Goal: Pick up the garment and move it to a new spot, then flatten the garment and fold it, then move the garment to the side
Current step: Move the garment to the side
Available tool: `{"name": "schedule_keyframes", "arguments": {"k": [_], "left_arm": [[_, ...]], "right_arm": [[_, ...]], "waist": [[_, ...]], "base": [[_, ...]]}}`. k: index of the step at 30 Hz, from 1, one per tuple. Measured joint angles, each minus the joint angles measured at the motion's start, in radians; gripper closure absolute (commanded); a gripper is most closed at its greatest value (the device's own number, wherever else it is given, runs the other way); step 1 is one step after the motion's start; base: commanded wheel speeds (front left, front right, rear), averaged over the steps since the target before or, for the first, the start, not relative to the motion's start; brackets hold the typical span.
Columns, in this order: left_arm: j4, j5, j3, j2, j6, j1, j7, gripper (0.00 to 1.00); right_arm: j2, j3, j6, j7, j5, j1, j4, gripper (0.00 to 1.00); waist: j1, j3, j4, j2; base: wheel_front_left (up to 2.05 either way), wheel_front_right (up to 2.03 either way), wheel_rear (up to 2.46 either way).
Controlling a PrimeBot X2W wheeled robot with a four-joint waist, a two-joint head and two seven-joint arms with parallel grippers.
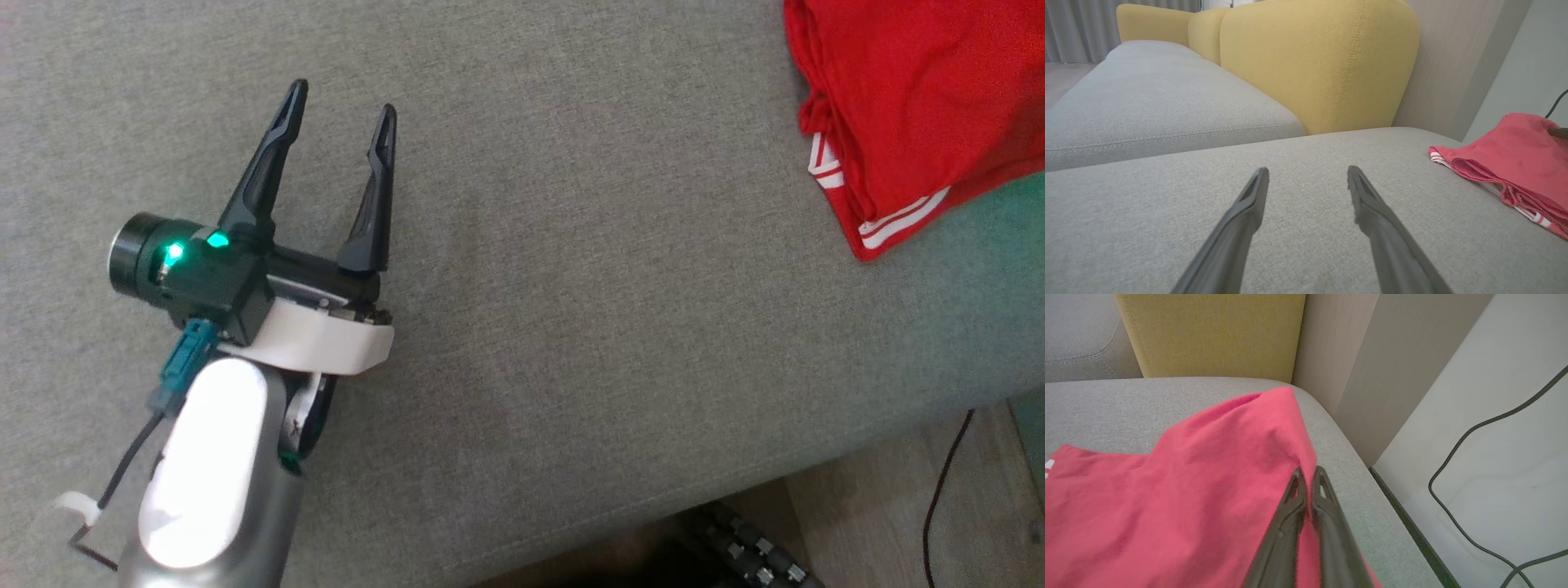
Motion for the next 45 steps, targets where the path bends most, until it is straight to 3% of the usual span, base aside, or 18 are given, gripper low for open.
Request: {"name": "schedule_keyframes", "arguments": {"k": [1, 10, 16, 20, 26, 30, 38, 45], "left_arm": [[0.001, 0.000, 0.000, 0.002, 0.000, -0.002, 0.000, 0.00], [0.022, -0.001, 0.004, 0.009, 0.001, 0.000, 0.000, 0.00], [0.036, -0.011, 0.023, 0.008, 0.012, 0.060, 0.000, 0.00], [0.045, -0.026, 0.033, 0.007, 0.029, 0.127, 0.000, 0.00], [0.045, -0.038, 0.056, 0.004, 0.047, 0.174, 0.000, 0.00], [0.049, -0.057, 0.067, 0.000, 0.055, 0.202, 0.000, 0.00], [0.057, -0.068, 0.086, -0.007, 0.063, 0.242, 0.000, 0.00], [0.072, -0.072, 0.088, -0.006, 0.062, 0.311, 0.000, 0.00]], "right_arm": [[0.007, -0.001, 0.000, -0.005, 0.000, -0.006, 0.007, 0.00], [0.040, -0.009, 0.000, -0.065, -0.025, 0.005, -0.003, 0.00], [0.105, -0.002, 0.000, -0.120, -0.035, 0.150, -0.201, 0.00], [0.186, -0.011, 0.000, -0.126, -0.046, 0.306, -0.385, 0.00], [0.303, -0.001, 0.000, -0.072, -0.083, 0.494, -0.627, 0.00], [0.337, 0.029, 0.000, -0.042, -0.090, 0.556, -0.723, 0.00], [0.358, 0.064, 0.000, -0.012, -0.106, 0.644, -0.787, 0.00], [0.371, 0.064, 0.000, 0.002, -0.108, 0.737, -0.802, 0.00]], "waist": [[0.0000, 0.002, -0.002, 0.0000], [0.0000, -0.036, -0.016, 0.0000], [-0.0001, -0.116, -0.018, 0.0000], [-0.0001, -0.180, -0.007, 0.0000], [-0.0002, -0.250, 0.054, 0.0000], [-0.0002, -0.284, 0.109, 0.0001], [-0.0002, -0.351, 0.212, 0.0000], [-0.0002, -0.425, 0.244, 0.0001]], "base": [[0.00, 0.00, 0.00], [0.00, 0.00, 0.00], [0.00, 0.00, 0.00], [0.00, 0.00, 0.00], [0.00, 0.00, 0.00], [0.00, 0.00, 0.00], [0.00, 0.00, 0.00], [0.00, 0.00, 0.00]]}}
